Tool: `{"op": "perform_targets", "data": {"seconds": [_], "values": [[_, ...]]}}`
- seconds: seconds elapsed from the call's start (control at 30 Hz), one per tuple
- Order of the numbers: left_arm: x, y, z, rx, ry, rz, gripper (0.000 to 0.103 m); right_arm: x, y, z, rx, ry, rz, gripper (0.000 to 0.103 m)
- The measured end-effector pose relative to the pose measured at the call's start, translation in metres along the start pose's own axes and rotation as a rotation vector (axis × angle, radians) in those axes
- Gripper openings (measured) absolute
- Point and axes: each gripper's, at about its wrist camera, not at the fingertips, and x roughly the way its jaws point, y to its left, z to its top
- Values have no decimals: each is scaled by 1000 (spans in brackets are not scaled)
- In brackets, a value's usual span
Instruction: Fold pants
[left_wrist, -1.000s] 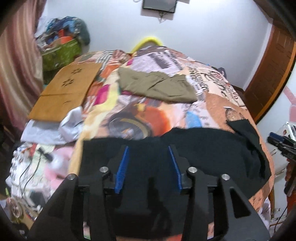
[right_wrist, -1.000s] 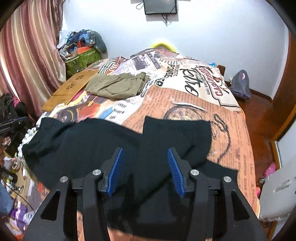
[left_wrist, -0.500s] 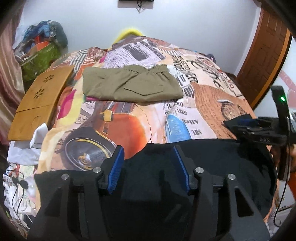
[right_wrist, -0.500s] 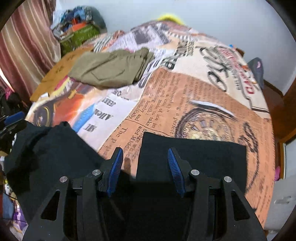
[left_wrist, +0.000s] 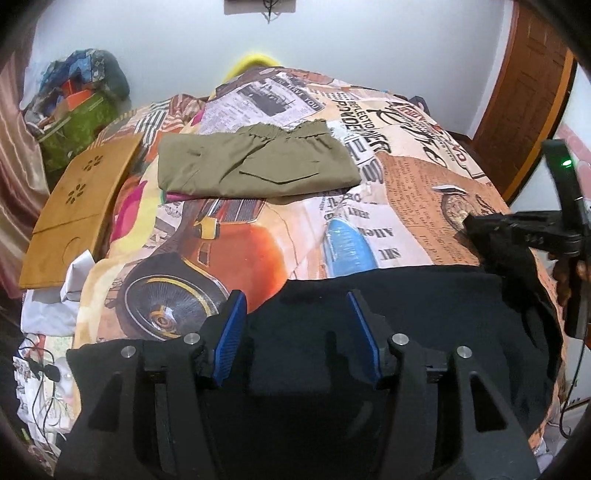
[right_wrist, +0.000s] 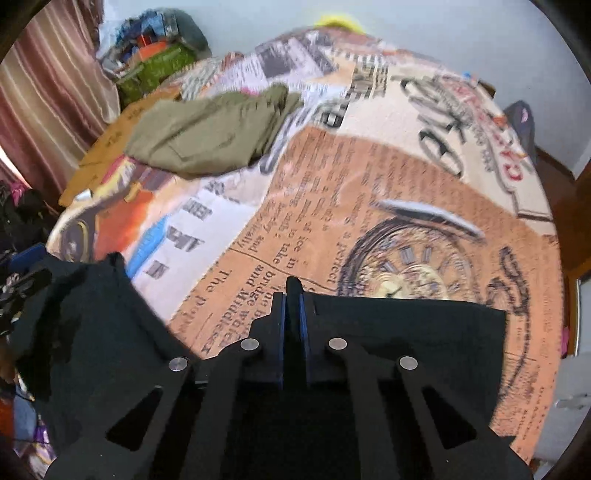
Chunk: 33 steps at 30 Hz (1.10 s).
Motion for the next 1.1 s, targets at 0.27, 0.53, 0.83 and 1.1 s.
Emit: {"op": "perform_targets", "data": {"seconds": [0.27,0.53,0.83,1.1], "values": [[-32,-30,0,41,-38,-18,59,-108,-29,-37,56,-187,-58,6],[-44,-81,-10,111,-17,-65,64,-169,-68,-106,162,-243,-132,6],[-35,-136,-23,187,45,-104,65,-141,-120,-194,333,-123,-157,6],[-18,-165,-19,249,101,-98,65,-102,-125,-230,374,-31,-86,6]]}}
